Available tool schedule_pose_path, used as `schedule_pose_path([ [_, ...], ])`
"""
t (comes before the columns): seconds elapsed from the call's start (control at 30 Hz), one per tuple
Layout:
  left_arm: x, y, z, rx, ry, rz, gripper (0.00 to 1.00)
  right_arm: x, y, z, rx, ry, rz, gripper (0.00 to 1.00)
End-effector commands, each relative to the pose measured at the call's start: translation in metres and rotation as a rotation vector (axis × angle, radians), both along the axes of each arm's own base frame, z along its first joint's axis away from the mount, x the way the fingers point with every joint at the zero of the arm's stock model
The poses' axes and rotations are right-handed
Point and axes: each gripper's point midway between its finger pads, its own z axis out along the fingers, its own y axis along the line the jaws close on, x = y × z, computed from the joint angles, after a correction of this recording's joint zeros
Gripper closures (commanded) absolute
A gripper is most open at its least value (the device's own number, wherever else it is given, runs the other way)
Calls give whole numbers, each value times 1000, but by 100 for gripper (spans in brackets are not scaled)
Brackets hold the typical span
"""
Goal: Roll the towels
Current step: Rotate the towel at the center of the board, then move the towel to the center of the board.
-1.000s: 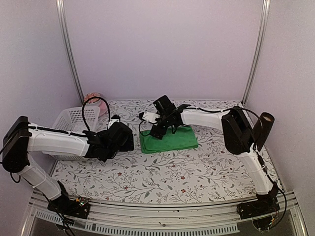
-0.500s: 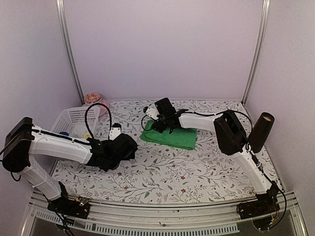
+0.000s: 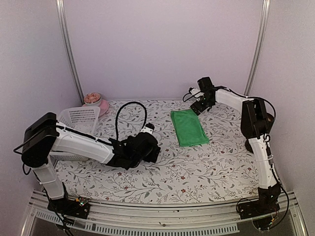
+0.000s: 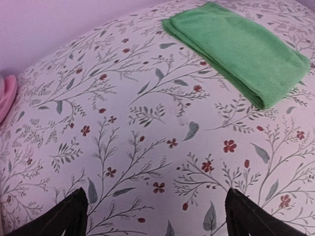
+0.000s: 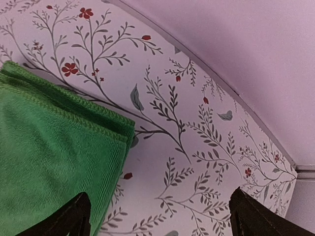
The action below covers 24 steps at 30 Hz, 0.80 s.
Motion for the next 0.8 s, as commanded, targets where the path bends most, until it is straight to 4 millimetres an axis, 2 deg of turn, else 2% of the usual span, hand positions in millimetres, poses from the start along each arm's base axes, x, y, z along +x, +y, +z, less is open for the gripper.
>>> schedule_pose_path([
  [0.0, -4, -85, 38, 24, -133, -439, 3, -49, 25, 127, 228, -53, 87, 1],
  [0.07, -12, -112, 46, 29, -171, -599, 3, -64, 16, 139, 246, -51, 97, 1],
  [0.13, -22, -138, 44, 88, -202, -784, 3, -78, 7, 142, 262, -35, 112, 1],
  [0.23, -17, -167, 31, 209, -214, -917, 3, -101, -3, 141, 288, 0, 141, 1],
  [0.3, -13, -178, 11, 289, -198, -985, 3, -116, -6, 144, 299, 10, 162, 1],
  [0.5, 5, -188, -18, 339, -146, -1096, 17, -156, -13, 157, 330, 6, 215, 1],
  [0.57, 9, -187, -28, 370, -142, -1103, 18, -167, -16, 160, 342, 1, 227, 1],
  [0.77, 28, -183, -58, 479, -106, -1079, 24, -177, -22, 174, 365, -40, 247, 1],
])
